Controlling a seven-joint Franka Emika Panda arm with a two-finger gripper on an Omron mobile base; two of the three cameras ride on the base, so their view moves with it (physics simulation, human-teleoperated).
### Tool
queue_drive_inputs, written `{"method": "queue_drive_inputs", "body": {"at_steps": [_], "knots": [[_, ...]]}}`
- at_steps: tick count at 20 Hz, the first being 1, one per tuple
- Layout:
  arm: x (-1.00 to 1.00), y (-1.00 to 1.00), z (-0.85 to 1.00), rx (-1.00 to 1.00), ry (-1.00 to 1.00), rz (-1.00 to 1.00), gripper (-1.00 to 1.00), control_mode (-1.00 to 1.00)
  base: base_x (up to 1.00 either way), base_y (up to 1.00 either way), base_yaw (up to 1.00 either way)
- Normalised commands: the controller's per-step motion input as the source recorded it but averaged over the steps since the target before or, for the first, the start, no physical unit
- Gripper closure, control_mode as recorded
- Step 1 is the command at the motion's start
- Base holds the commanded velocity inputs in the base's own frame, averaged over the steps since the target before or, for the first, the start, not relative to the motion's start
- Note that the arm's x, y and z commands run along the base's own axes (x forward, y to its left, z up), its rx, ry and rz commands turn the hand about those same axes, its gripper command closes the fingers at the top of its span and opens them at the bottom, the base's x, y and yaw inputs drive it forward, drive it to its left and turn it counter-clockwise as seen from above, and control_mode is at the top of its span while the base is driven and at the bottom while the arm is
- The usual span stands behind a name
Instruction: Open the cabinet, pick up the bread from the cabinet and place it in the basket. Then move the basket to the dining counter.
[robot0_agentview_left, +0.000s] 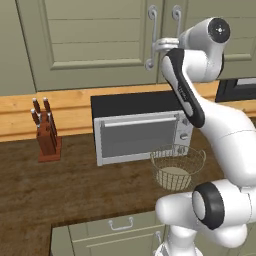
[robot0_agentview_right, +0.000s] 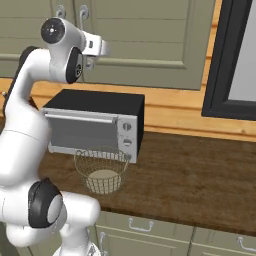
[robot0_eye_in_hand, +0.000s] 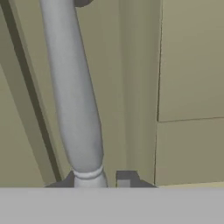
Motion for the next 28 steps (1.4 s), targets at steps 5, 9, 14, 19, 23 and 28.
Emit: {"method": "queue_drive_inputs", "body": {"at_steps": [5, 9, 14, 19, 23, 28], "knots": [[-0.97, -0.99, -0.01, 0.00, -0.11, 0.00, 1.00, -1.00, 0.00, 0.00, 0.00], [-1.00, -0.97, -0.13, 0.00, -0.01, 0.00, 1.00, -1.00, 0.00, 0.00, 0.00], [-1.00, -1.00, -0.07, 0.00, 0.08, 0.00, 1.00, -1.00, 0.00, 0.00, 0.00], [-0.97, -1.00, -0.50, 0.00, 0.13, -0.11, 1.00, -1.00, 0.00, 0.00, 0.00], [-0.67, -1.00, -0.72, 0.00, 0.11, -0.13, 1.00, -1.00, 0.00, 0.00, 0.00], [-0.47, -0.87, -0.33, 0.12, 0.04, -0.03, -1.00, -1.00, 0.00, 0.00, 0.00]]}}
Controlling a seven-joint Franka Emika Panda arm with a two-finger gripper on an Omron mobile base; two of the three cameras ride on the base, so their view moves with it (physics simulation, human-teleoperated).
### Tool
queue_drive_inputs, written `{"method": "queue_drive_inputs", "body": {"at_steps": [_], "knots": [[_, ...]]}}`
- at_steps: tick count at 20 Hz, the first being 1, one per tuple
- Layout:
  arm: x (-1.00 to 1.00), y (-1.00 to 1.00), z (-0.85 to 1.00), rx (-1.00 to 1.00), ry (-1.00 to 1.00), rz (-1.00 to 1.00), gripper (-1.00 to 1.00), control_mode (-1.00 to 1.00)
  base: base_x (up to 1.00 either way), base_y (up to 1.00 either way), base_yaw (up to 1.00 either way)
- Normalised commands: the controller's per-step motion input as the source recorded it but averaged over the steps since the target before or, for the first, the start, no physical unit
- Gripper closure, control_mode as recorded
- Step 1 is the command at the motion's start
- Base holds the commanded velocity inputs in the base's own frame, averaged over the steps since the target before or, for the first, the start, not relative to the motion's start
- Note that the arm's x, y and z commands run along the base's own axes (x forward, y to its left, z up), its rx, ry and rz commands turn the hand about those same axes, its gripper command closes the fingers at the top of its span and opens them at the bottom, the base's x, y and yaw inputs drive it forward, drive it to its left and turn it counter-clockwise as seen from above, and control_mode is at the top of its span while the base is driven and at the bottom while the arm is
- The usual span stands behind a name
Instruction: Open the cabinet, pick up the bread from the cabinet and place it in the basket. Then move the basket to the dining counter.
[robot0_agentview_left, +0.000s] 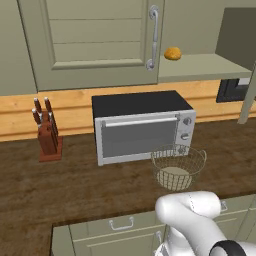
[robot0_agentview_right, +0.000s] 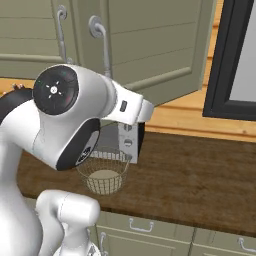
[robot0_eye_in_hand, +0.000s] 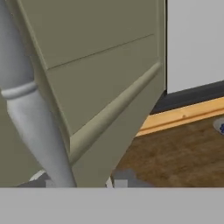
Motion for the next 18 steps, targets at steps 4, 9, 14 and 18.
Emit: {"method": "queue_drive_inputs", "body": {"at_steps": [4, 9, 14, 18], "knots": [[-0.53, 0.07, 0.12, -0.05, 0.05, -0.02, -1.00, -1.00, 0.00, 0.00, 0.00], [-0.93, 0.81, 0.59, -0.32, 0.00, -0.10, -1.00, -1.00, 0.00, 0.00, 0.00], [-0.28, 1.00, 0.15, -0.62, 0.25, -0.02, -1.00, -1.00, 0.00, 0.00, 0.00], [0.70, 0.85, -0.28, -0.77, 0.74, -0.01, -1.00, -1.00, 0.00, 0.00, 0.00]]}}
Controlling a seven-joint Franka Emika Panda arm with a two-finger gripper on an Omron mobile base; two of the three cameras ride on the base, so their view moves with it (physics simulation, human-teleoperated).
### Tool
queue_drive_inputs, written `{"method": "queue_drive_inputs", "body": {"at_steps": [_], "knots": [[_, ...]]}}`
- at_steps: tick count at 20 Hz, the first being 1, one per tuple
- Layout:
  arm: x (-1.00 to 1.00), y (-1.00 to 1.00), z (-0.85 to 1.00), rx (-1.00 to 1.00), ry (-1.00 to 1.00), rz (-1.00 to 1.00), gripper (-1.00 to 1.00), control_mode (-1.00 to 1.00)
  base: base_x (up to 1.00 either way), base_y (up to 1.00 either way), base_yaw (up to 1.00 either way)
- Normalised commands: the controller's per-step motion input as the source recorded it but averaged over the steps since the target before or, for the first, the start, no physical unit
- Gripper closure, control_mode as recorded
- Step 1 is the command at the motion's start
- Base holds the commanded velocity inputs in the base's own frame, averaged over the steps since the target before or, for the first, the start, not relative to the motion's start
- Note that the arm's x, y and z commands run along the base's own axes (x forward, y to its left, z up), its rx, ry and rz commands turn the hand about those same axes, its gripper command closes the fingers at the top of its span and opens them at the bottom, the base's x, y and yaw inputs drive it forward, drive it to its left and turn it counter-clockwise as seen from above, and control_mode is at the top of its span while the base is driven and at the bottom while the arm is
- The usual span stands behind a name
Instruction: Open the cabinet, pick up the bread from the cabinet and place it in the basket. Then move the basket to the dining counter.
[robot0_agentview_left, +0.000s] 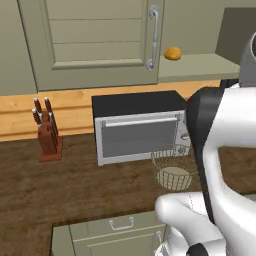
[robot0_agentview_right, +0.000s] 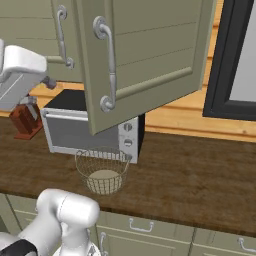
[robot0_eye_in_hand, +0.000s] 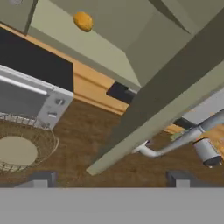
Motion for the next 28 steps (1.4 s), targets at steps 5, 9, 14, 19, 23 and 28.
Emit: {"method": "queue_drive_inputs", "body": {"at_steps": [5, 9, 14, 19, 23, 28], "knots": [[0.99, 0.00, -0.47, -0.66, 0.73, -0.11, -1.00, -1.00, 0.00, 0.00, 0.00], [1.00, -0.83, -0.35, -0.31, 0.58, -0.09, -1.00, -1.00, 0.00, 0.00, 0.00], [0.22, -1.00, 0.00, 0.11, 0.30, -0.16, -1.00, -1.00, 0.00, 0.00, 0.00], [-0.43, -1.00, 0.07, 0.37, 0.01, -0.02, -1.00, -1.00, 0.00, 0.00, 0.00], [-0.46, -1.00, 0.01, 0.40, 0.00, 0.00, -1.00, -1.00, 0.00, 0.00, 0.00], [0.18, -1.00, -0.13, 0.22, 0.00, 0.04, -1.00, -1.00, 0.00, 0.00, 0.00]]}}
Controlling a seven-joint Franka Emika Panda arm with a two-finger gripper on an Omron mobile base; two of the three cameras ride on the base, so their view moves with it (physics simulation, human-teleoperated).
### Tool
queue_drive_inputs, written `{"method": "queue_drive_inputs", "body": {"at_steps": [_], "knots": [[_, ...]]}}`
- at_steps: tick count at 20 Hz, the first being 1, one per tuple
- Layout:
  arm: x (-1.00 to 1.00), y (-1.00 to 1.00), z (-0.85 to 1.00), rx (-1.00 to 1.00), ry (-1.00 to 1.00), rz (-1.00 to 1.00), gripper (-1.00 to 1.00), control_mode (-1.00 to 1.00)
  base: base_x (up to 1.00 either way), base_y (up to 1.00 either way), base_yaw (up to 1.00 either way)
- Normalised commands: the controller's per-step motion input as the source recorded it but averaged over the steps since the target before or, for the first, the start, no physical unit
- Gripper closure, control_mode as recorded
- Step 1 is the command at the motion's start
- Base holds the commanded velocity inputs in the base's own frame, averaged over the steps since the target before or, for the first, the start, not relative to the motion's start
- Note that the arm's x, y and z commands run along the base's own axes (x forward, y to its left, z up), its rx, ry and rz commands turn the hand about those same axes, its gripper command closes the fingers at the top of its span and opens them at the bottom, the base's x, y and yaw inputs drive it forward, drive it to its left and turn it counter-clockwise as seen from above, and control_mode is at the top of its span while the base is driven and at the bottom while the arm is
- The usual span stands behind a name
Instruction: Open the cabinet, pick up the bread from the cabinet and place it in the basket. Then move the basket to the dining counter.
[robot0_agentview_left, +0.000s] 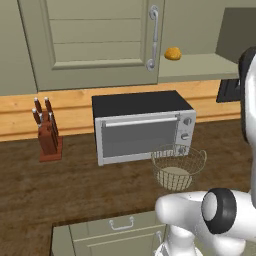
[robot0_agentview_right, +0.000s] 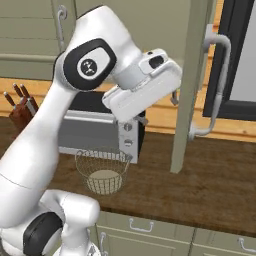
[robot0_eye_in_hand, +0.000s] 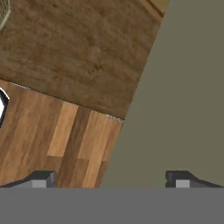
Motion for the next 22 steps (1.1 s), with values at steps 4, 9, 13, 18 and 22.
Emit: {"method": "queue_drive_inputs", "body": {"at_steps": [4, 9, 13, 18, 22], "knots": [[0.04, -0.18, -0.05, 0.04, 0.00, 0.00, -1.00, -1.00, 0.00, 0.00, 0.00], [0.01, 0.93, -0.08, 0.00, -0.10, 0.04, -1.00, -1.00, 0.00, 0.00, 0.00], [0.45, 1.00, -0.53, 0.07, -0.02, 0.07, -1.00, -1.00, 0.00, 0.00, 0.00], [0.93, 0.90, -0.48, 0.43, -0.21, -0.05, -1.00, -1.00, 0.00, 0.00, 0.00], [0.90, 0.75, 0.09, 0.22, -0.48, -0.06, -1.00, -1.00, 0.00, 0.00, 0.00]]}}
